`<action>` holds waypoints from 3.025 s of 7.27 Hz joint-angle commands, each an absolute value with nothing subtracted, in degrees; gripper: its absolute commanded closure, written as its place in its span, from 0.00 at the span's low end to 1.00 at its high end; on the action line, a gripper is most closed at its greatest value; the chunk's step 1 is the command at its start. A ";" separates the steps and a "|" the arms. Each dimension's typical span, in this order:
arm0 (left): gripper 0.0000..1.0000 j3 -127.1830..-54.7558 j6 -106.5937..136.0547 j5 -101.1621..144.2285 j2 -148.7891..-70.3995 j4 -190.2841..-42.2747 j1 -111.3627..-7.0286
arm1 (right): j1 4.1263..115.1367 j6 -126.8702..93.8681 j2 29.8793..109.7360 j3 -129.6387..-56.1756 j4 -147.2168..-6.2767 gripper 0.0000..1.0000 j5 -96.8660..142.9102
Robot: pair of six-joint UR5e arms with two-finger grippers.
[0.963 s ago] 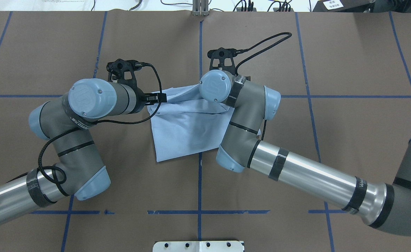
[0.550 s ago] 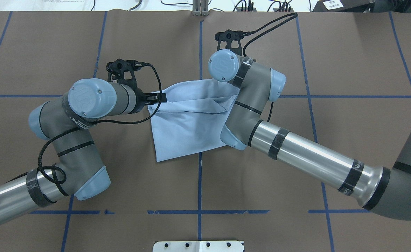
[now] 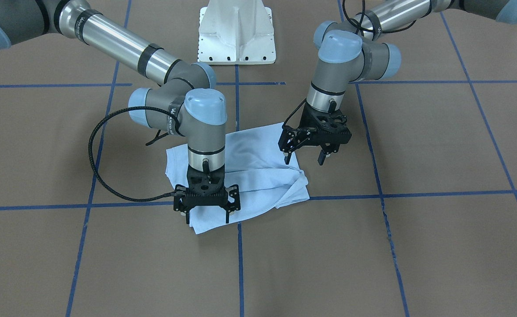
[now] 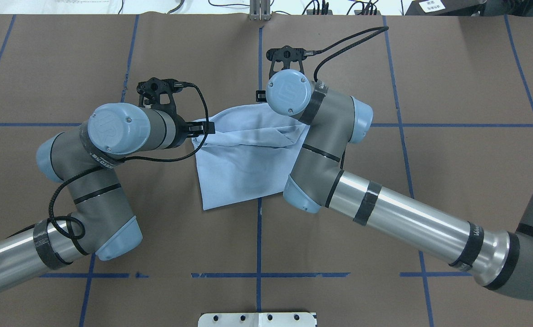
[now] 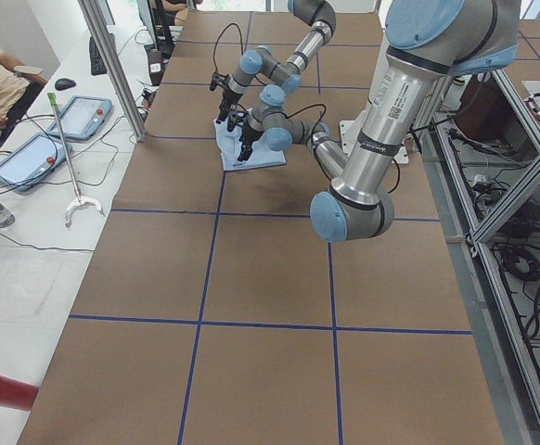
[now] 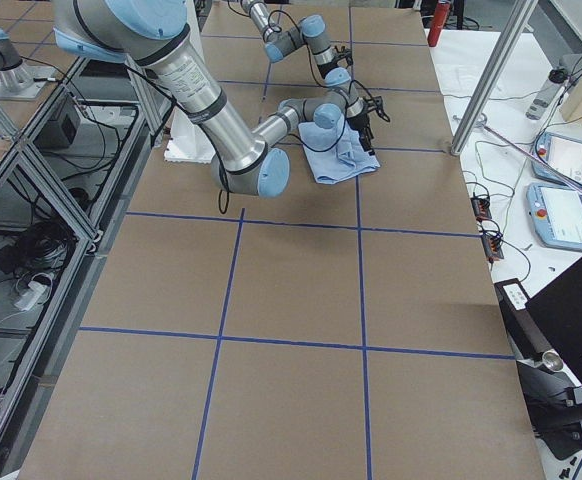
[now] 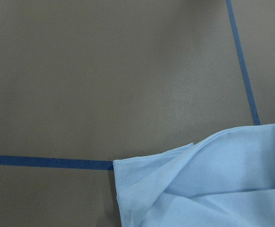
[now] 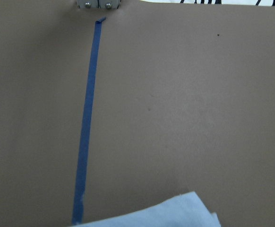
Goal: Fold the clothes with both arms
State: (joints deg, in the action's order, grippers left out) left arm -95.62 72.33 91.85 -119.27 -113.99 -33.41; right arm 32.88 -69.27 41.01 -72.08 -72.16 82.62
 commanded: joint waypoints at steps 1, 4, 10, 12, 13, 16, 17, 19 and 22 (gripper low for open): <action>0.00 -95.62 72.33 91.85 -119.27 -113.99 -33.40 | 28.41 -76.19 45.15 -78.81 -77.67 0.32 76.59; 0.00 -95.62 72.42 91.85 -119.36 -114.08 -33.40 | 26.02 -76.29 49.22 -83.41 -78.66 0.32 73.31; 0.00 -95.62 72.42 91.85 -119.27 -114.08 -33.40 | 25.14 -78.22 48.87 -82.62 -77.96 0.56 72.69; 0.00 -95.62 72.42 91.85 -119.27 -114.08 -33.40 | 24.79 -78.31 48.95 -82.62 -77.96 0.56 72.60; 0.00 -95.62 72.42 91.85 -119.27 -114.08 -33.40 | 24.79 -78.22 49.04 -82.62 -77.96 0.65 72.60; 0.00 -95.62 72.42 91.85 -119.27 -114.08 -33.40 | 25.22 -78.14 48.96 -82.62 -78.31 1.00 72.60; 0.00 -95.62 72.42 91.85 -119.27 -114.08 -33.40 | 26.27 -77.53 48.61 -82.62 -78.57 1.00 72.68; 0.00 -95.62 72.42 91.85 -119.35 -114.08 -33.40 | 29.69 -76.21 47.04 -79.48 -78.49 1.00 72.77; 0.00 -95.62 72.42 91.85 -119.36 -114.08 -33.40 | 30.85 -75.85 41.40 -70.75 -78.13 1.00 72.77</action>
